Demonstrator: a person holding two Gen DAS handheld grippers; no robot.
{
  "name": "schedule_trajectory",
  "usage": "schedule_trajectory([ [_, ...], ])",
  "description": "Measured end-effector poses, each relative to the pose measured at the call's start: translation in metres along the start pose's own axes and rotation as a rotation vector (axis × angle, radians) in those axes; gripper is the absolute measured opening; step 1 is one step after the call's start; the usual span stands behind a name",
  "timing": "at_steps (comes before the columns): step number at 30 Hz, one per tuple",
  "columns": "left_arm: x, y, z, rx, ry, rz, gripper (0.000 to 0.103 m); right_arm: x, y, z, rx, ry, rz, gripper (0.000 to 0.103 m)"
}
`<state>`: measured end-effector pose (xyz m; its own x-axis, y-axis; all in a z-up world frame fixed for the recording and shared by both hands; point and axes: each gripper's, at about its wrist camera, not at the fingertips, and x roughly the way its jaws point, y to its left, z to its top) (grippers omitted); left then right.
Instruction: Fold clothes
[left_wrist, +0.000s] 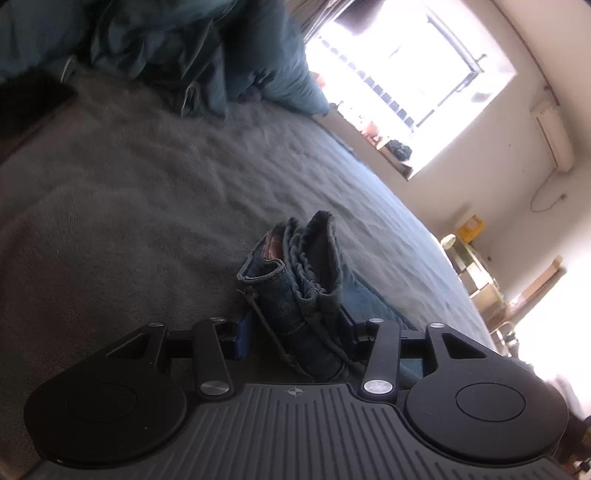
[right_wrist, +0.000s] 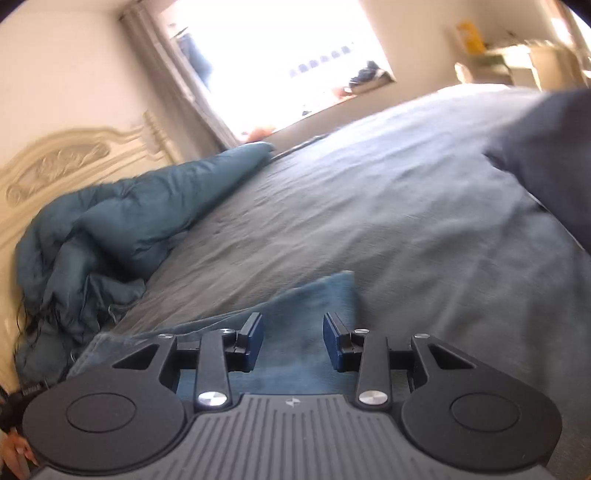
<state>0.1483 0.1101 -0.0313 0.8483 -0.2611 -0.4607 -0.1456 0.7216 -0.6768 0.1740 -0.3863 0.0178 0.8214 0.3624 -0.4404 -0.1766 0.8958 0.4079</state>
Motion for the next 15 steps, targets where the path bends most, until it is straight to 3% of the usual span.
schedule_trajectory([
  [3,0.003,0.023,0.001,-0.190,0.046,-0.062,0.050,0.009,0.032,-0.005,-0.107,0.001,0.029,0.039],
  [5,0.000,0.031,0.001,-0.243,0.045,-0.095,0.051,0.023,0.064,-0.009,-0.163,0.015,0.091,0.039],
  [9,-0.014,0.049,0.002,-0.301,0.007,-0.139,0.059,0.060,0.148,-0.021,-0.324,0.068,0.204,0.039],
  [15,-0.032,0.076,-0.002,-0.295,-0.043,-0.154,0.060,0.119,0.259,-0.042,-0.506,0.167,0.364,0.039],
])
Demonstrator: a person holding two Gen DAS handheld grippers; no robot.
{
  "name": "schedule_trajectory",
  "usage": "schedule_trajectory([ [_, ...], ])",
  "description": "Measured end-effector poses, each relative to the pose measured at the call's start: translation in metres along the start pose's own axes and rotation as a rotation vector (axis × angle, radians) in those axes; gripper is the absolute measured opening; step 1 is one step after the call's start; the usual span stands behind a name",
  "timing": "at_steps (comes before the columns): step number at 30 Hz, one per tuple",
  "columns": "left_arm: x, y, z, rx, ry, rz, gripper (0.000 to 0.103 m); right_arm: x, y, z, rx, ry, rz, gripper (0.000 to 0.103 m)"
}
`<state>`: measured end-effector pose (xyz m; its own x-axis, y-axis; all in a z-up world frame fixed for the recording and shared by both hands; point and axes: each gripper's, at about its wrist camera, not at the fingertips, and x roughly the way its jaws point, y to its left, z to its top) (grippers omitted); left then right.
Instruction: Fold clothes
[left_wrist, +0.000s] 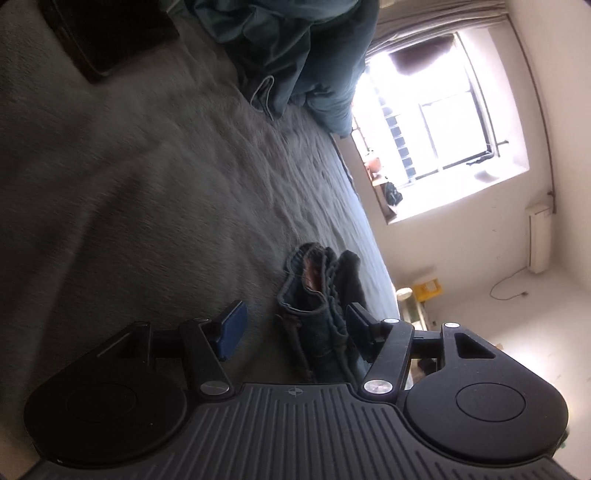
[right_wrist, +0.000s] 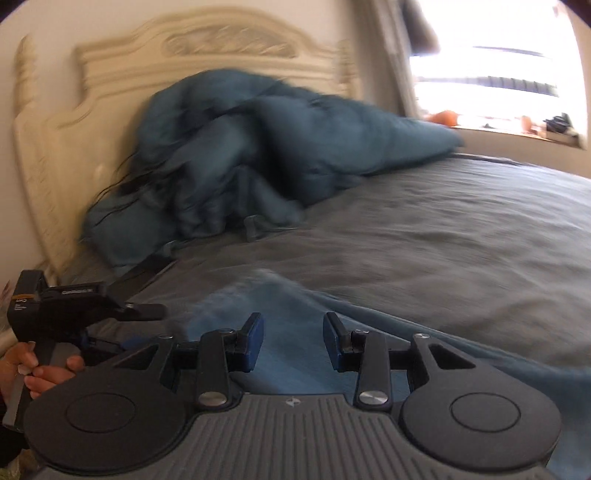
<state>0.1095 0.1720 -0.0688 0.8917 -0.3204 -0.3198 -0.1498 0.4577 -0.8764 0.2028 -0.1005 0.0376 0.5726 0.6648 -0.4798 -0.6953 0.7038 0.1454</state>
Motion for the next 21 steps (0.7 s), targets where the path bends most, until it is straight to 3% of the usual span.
schedule_trajectory([
  [5,-0.010,0.002,0.002,0.064,-0.019,-0.014,0.059,0.100,0.023,0.022,0.028,0.168,0.045,0.035],
  [7,-0.012,-0.002,0.001,0.098,-0.028,-0.004,0.060,0.136,0.011,0.019,0.148,0.218,0.032,0.033],
  [9,-0.016,-0.010,0.001,0.146,-0.039,0.004,0.060,0.144,-0.009,0.018,0.337,0.183,0.052,0.032],
  [13,-0.016,-0.033,0.002,0.251,-0.059,-0.022,0.060,0.101,-0.055,0.005,0.681,0.029,0.163,0.032],
  [15,-0.006,-0.054,0.003,0.311,-0.055,-0.057,0.060,0.060,-0.071,-0.006,0.735,-0.055,0.139,0.032],
  [19,0.037,-0.101,-0.001,0.416,-0.004,-0.121,0.060,-0.032,-0.095,-0.038,0.754,-0.199,-0.001,0.032],
  [21,0.070,-0.115,-0.006,0.464,0.040,-0.058,0.059,-0.067,-0.100,-0.049,0.660,-0.210,-0.157,0.032],
])
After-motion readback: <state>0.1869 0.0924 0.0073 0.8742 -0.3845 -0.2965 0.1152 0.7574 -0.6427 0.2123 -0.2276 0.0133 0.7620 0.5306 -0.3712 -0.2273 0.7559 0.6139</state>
